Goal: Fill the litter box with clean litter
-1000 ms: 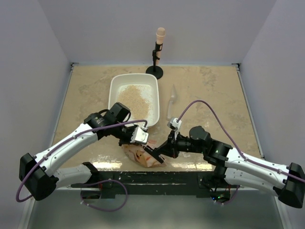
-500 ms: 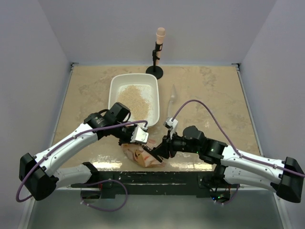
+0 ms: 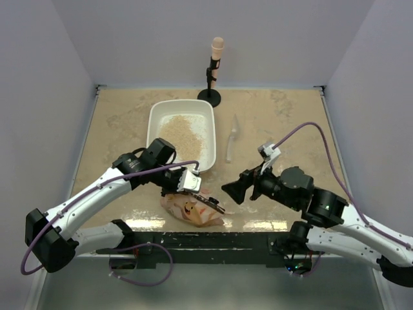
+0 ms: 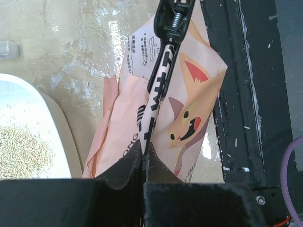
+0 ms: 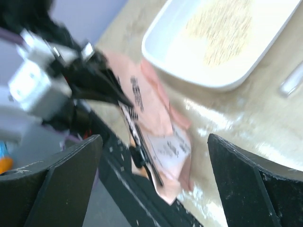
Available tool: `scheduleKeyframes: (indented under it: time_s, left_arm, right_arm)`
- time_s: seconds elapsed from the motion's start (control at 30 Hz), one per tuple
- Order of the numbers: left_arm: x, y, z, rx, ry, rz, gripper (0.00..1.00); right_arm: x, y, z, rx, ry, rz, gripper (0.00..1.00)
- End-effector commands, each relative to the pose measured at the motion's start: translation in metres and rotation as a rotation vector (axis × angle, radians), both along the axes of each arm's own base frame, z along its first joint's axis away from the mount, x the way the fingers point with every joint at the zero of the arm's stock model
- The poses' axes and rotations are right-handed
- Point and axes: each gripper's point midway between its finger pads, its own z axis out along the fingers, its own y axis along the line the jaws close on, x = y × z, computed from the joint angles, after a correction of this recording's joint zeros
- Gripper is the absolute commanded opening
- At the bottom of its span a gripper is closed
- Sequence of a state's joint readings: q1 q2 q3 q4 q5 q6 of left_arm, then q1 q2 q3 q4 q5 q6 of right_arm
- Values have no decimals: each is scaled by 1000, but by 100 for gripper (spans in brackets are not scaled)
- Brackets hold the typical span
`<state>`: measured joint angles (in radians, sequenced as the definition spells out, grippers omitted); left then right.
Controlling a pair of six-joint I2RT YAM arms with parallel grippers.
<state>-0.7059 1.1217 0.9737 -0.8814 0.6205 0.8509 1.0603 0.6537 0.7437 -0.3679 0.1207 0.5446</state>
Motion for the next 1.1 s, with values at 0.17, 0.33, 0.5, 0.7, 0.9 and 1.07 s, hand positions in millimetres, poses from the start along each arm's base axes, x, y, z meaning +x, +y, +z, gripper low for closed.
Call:
scheduleKeyframes:
  time_s: [0.17,0.33,0.5,0.7,0.9,1.07]
  left_arm:
    - [48,-45,114,-397,-164,216,25]
    - [51,-40,155,-467,-166,312,100]
    - [68,-11,212,-583,-210,596,100]
    - [103,43,226,-589,-273,1017,100]
    - [113,73,224,-628,-273,1248,100]
    - [112,75,228,-650,-269,1261,100]
  right_arm:
    - [57,8,18,-231,26,-240,98]
    - [77,24,51,-143,-16,-257,98]
    - [96,17,94,-123,-74,-345,98]
    - [113,0,128,-123,-153,-467,99]
    - [117,-6,136,-165,-196,-477,99]
    - [120,-9,139,-150,-181,-518,99]
